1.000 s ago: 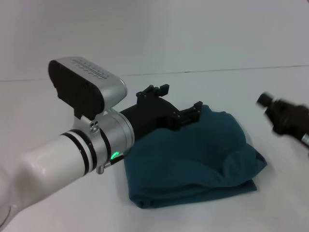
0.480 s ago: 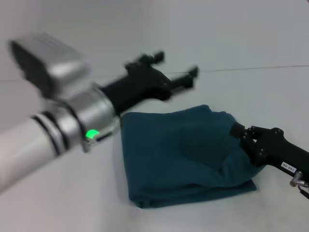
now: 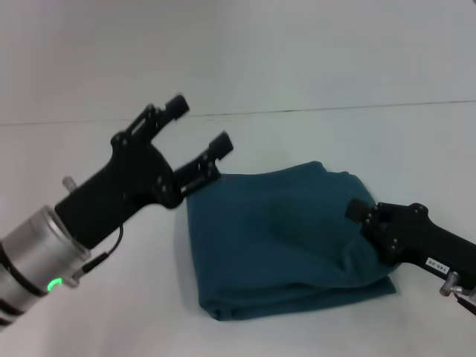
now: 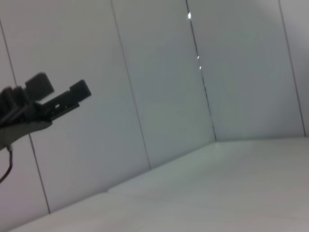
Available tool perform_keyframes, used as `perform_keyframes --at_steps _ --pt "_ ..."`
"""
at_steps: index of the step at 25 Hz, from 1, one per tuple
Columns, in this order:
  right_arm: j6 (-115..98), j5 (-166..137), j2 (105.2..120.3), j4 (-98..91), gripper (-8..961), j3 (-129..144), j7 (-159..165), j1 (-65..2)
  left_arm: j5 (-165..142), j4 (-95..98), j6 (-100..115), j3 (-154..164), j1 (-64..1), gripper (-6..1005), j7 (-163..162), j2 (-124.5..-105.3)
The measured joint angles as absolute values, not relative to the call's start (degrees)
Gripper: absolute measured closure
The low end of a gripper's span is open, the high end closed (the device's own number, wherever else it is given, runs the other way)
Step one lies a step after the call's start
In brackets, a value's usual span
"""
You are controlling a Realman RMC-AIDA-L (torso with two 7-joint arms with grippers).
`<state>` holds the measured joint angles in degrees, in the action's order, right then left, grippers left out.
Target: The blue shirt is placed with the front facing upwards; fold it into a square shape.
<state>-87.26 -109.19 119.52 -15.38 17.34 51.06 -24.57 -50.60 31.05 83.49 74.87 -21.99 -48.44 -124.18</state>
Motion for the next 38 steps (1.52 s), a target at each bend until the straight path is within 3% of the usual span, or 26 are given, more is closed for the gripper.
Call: perform_keyframes --at_steps 17,25,38 --pt "-75.22 -115.93 119.54 -17.30 922 18.24 55.72 -21.46 -52.69 24.68 84.90 75.60 -21.86 125 -47.17 -124.37" --pt "-84.37 -114.62 119.52 -17.21 921 14.71 52.44 -20.75 -52.93 22.93 85.31 75.66 -22.13 126 -45.20 -124.35" --pt "-72.09 -117.12 120.09 -4.44 919 21.09 44.17 -29.29 -52.60 21.57 85.04 75.68 -21.67 126 -43.45 -124.45"
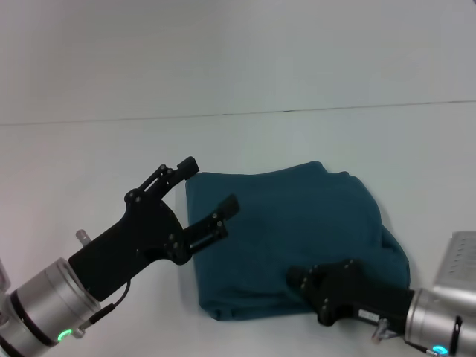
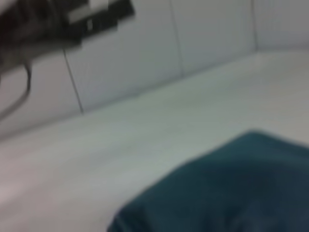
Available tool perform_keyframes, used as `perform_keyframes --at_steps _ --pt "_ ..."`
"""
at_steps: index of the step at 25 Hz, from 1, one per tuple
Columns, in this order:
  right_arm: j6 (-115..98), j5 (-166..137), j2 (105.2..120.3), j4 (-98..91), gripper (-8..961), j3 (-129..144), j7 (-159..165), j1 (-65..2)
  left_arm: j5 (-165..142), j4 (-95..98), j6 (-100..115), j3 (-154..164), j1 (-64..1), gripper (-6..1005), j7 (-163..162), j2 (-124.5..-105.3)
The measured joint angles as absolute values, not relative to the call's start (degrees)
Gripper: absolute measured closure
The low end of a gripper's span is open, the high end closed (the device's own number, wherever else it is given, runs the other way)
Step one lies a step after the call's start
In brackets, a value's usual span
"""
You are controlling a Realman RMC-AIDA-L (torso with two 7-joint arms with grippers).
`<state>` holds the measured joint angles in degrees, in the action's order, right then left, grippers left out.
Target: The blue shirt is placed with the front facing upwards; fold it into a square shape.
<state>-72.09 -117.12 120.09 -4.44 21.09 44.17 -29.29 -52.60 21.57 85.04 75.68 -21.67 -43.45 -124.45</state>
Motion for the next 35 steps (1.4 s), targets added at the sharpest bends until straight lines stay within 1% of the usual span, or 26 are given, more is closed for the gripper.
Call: perform_keyframes --at_steps 3,6,12,22,26,32,35 --pt "-68.15 -117.40 120.14 -3.07 919 22.67 43.86 -30.07 -52.60 20.73 85.00 75.45 -21.83 125 -43.38 -124.40" --pt "-68.99 -117.11 120.13 -2.81 919 22.74 43.85 -29.68 -52.67 20.58 85.00 75.31 -21.81 125 -43.33 -124.36" --pt "-79.67 -111.74 119.80 -6.17 918 20.96 44.13 -25.56 -52.84 20.56 84.97 75.53 -21.64 125 -42.95 -124.36" --pt "-74.86 -109.88 119.78 -7.16 917 20.88 46.18 -20.12 -52.82 19.60 84.63 75.38 -21.87 126 -42.76 -124.30" --pt "-75.87 -109.64 119.84 -7.19 916 20.75 46.14 -19.52 -52.91 19.54 84.18 75.61 -21.97 126 -42.76 -124.27" --pt "-84.49 -107.46 119.88 -7.06 915 18.42 46.13 -19.62 -53.03 19.43 84.08 75.52 -21.97 126 -42.76 -124.27" --pt "-82.46 -104.81 120.01 -6.12 915 17.84 45.25 -20.70 -52.95 19.40 84.07 75.51 -21.98 126 -42.73 -124.27"
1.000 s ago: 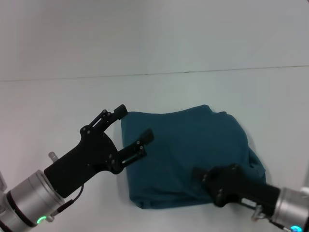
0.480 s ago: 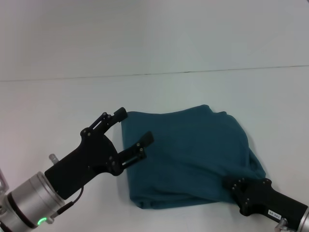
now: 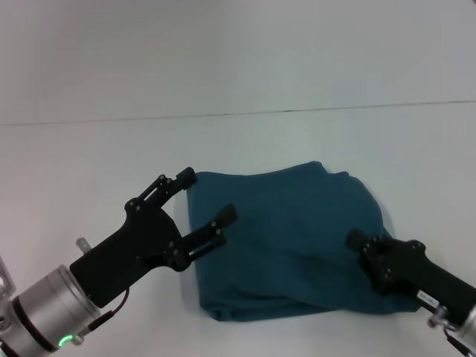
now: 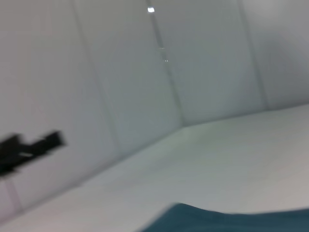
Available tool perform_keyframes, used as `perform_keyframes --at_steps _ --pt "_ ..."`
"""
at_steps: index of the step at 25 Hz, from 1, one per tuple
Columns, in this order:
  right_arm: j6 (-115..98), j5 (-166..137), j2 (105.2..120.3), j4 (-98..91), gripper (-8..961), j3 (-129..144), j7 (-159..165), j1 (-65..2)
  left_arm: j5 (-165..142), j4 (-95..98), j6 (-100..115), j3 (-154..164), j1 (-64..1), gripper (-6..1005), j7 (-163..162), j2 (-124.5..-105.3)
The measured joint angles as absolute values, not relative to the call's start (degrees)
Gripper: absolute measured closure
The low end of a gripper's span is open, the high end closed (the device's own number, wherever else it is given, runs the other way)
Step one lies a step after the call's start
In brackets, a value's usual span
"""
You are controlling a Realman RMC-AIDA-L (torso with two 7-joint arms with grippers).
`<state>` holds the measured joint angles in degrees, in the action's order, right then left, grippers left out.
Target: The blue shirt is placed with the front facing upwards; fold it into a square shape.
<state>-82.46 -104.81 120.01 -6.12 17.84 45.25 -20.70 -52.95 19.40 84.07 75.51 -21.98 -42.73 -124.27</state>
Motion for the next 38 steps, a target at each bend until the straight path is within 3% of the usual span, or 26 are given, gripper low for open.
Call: perform_keyframes --at_steps 11,19,25,30,38 --pt "-66.91 -103.51 119.97 -2.13 913 19.93 40.55 -23.02 -52.64 19.15 84.01 75.34 -22.23 124 -42.10 -124.36" --pt "-76.27 -100.63 119.78 -4.37 912 19.21 38.76 -21.43 -53.16 19.71 83.64 75.30 -21.85 121 -41.35 -123.66" --pt "-87.27 -101.36 119.49 -23.04 912 22.35 57.29 -22.63 -62.60 27.95 79.93 75.21 -21.58 119 -54.52 -121.35" --pt "-91.64 -113.63 119.43 -45.56 911 31.32 81.19 -25.02 -81.15 48.83 72.32 75.10 -17.64 118 -73.95 -121.65" --pt "-95.05 -126.11 119.42 -62.51 622 42.59 95.35 -27.13 -109.02 65.76 71.88 75.25 -20.64 116 -100.38 -123.75"
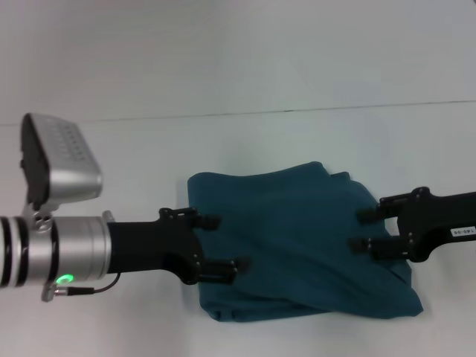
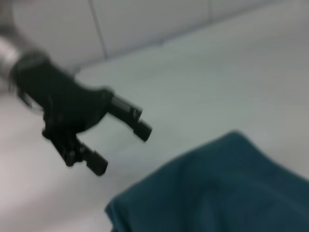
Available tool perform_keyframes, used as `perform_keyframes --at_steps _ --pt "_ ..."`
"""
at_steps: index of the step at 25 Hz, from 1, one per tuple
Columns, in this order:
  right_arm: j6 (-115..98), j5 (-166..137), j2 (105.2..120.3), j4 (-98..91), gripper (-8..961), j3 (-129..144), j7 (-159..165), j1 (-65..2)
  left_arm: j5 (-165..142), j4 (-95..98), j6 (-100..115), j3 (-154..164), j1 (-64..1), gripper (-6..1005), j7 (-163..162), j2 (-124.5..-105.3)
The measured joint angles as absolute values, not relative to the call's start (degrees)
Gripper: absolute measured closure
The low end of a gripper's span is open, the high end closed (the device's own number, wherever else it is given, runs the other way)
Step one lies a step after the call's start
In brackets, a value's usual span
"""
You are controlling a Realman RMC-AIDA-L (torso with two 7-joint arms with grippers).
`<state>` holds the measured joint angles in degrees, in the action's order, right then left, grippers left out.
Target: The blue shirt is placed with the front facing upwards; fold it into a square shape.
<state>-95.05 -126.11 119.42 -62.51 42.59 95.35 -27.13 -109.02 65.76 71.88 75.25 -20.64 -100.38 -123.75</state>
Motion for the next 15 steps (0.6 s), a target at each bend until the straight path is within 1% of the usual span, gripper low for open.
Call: perform_keyframes --at_steps 3,6,15 --pt "-94.97 -128.28 119.55 -62.74 476 44.40 95.95 -27.72 -112.32 65.94 72.94 75.28 -23.33 116 -104.17 -123.80" --pt "-94.63 -129.22 119.69 -62.81 262 45.77 95.97 -27.78 -113.64 65.60 72.96 75.31 -24.97 115 -105.45 -123.81" --pt "-94.32 -129.45 119.70 -63.25 45 45.99 96.02 -27.40 -114.09 64.45 71.50 75.82 -26.19 116 -104.93 -123.88"
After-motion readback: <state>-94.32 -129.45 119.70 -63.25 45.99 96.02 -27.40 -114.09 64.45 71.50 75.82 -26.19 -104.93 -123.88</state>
